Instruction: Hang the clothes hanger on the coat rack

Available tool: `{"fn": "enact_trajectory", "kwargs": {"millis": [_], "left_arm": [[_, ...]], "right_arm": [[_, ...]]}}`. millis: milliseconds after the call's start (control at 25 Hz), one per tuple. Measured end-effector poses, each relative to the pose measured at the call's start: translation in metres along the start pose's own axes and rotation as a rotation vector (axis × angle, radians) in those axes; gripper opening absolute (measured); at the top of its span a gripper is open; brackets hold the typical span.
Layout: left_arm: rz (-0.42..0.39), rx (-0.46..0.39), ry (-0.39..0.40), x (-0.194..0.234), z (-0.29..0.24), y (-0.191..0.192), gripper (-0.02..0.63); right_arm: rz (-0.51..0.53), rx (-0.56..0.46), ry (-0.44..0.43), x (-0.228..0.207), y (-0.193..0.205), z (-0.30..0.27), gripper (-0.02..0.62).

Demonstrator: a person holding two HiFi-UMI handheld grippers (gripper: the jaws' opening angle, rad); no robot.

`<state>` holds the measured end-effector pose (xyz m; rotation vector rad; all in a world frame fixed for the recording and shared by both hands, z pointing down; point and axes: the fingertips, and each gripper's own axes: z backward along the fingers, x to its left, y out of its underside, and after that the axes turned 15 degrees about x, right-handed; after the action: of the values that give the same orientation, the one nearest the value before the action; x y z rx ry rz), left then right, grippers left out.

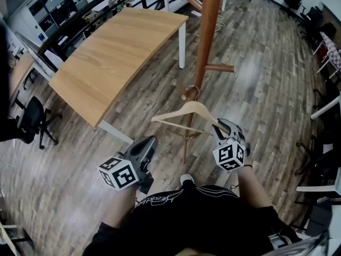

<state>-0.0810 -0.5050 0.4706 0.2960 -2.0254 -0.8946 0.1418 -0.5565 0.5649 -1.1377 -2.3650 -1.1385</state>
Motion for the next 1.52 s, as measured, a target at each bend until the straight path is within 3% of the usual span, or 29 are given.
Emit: {"fn": "enact_trajectory", "kwargs": {"millis": [160, 360, 600, 920, 1080, 1240, 1520], "left_arm": [[-0.002, 0.004, 0.001, 0.001, -0.006, 0.001, 0.008], [0.001, 0.006, 0.000, 0.003, -0.005, 0.000, 0.008], [0.000, 0.010, 0.005, -0.001, -0.002, 0.002, 0.008], [-0.016, 0.007, 0.025, -0.013, 0.013, 0.010, 0.008], [-0.031, 0.011, 0.045, -0.024, 0.021, 0.020, 0.008], [-0.055, 0.012, 0.069, -0.038, 0.032, 0.026, 0.008], [-0.112, 0.009, 0.106, -0.074, 0.054, 0.042, 0.008]], "right_arm": [[-0.062, -0.045, -0.074, 0.003, 0.001, -0.002, 0.117], [-0.080, -0.061, -0.093, 0.004, -0.002, 0.002, 0.117], [-0.192, -0.095, -0.137, -0.003, -0.011, 0.020, 0.118], [-0.371, -0.180, -0.351, 0.022, -0.027, 0.060, 0.117], [-0.379, -0.188, -0.417, 0.039, -0.030, 0.086, 0.112], [-0.380, -0.217, -0.429, 0.051, -0.038, 0.118, 0.084], [-0.477, -0.333, -0.429, 0.059, -0.047, 0.183, 0.052]]}}
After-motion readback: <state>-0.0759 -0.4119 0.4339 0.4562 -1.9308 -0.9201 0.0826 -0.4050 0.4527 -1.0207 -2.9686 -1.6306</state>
